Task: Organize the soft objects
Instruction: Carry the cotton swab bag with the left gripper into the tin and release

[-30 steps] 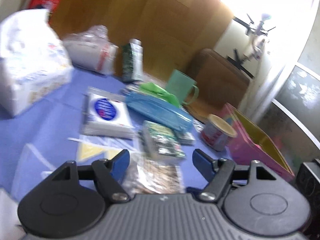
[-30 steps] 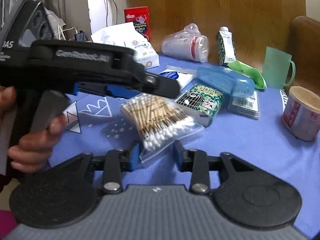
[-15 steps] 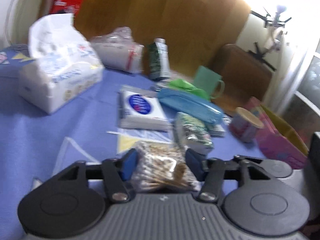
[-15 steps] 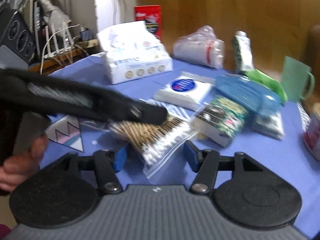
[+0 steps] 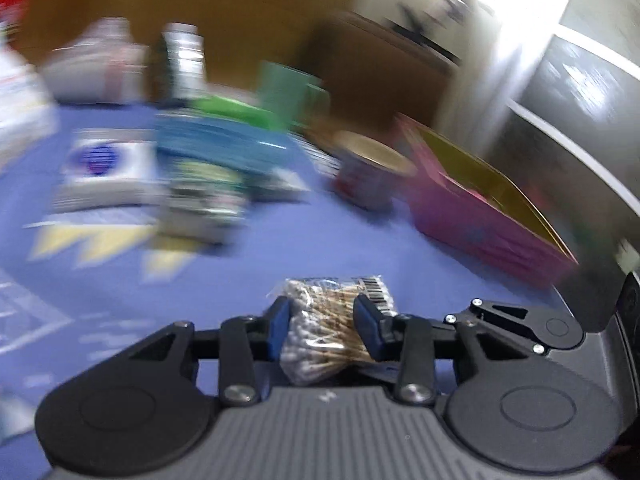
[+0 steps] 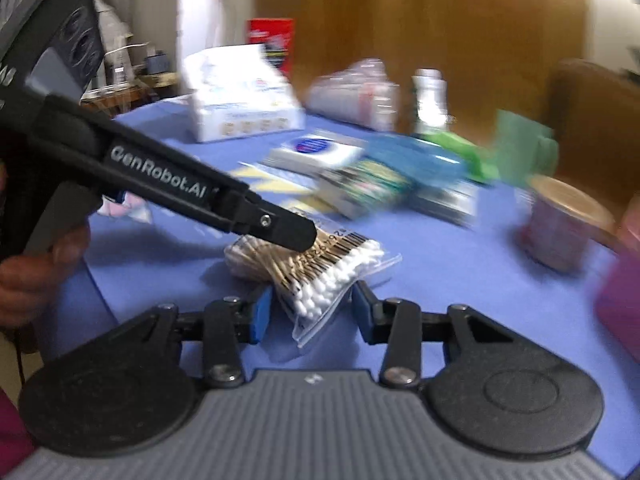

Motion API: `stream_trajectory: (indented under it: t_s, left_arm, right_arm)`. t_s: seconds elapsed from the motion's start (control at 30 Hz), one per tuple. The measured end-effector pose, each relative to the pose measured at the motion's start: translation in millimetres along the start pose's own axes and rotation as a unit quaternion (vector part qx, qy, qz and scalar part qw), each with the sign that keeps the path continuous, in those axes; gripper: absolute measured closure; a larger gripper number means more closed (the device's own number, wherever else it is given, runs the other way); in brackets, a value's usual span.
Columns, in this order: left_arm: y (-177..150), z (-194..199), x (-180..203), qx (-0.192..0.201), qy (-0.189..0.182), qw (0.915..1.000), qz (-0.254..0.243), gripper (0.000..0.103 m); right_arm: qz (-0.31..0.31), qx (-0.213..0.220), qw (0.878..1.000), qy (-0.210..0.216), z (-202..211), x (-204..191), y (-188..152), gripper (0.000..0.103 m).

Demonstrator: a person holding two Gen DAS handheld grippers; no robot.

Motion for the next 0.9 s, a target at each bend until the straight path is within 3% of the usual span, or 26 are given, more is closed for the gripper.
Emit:
stream_trajectory:
  t_s: [0.17, 0.33, 0.5, 0.6, 0.73, 0.9]
  left_arm:
    - [3, -69, 67, -0.06, -0.062, 0.9935, -0.075, 0.066]
    - [-2, -128, 130, -0.101, -0.113, 0.9787, -0.138, 0.066]
    - [-5, -162, 175, -0.125, -0.146, 0.965, -0.179, 0.066]
    - [5, -167, 194, -0.116, -0.158, 0.9619, -0.191, 0.066]
    - [44, -163, 215, -0.069, -0.17, 0.9593, -0.215, 0.066]
    - [91, -199, 233, -0.04, -0.138, 0.9623, -0.231, 0.061]
  right_arm:
    - [-0.08, -0.002, 0.994, -0.078, 41, 57, -42, 0.057]
    - [-0.14, 0.001, 0.977, -0.159, 77, 99, -79, 0.057]
    - [-0.181, 0.01, 0.96, -0.212, 104, 129, -107, 0.057]
    - [-0.194, 0.022, 0.954, -0.228, 113, 142, -111, 0.058]
    - [-0.187, 0.072, 0.948, -0.247, 130, 164, -91, 0.058]
    - [-0.181, 0.095, 0.945, -0.257, 114, 210, -54, 0.058]
Point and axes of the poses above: each gripper's, at about its wrist camera, not at the fingertips, and z roughly against the way its jaws point, x to its right, y to its top, the point moved 2 cm from there along -z, roughly the way its jaws point, and after that the axes turned 11 degrees about -y, right-handed, at the moved point
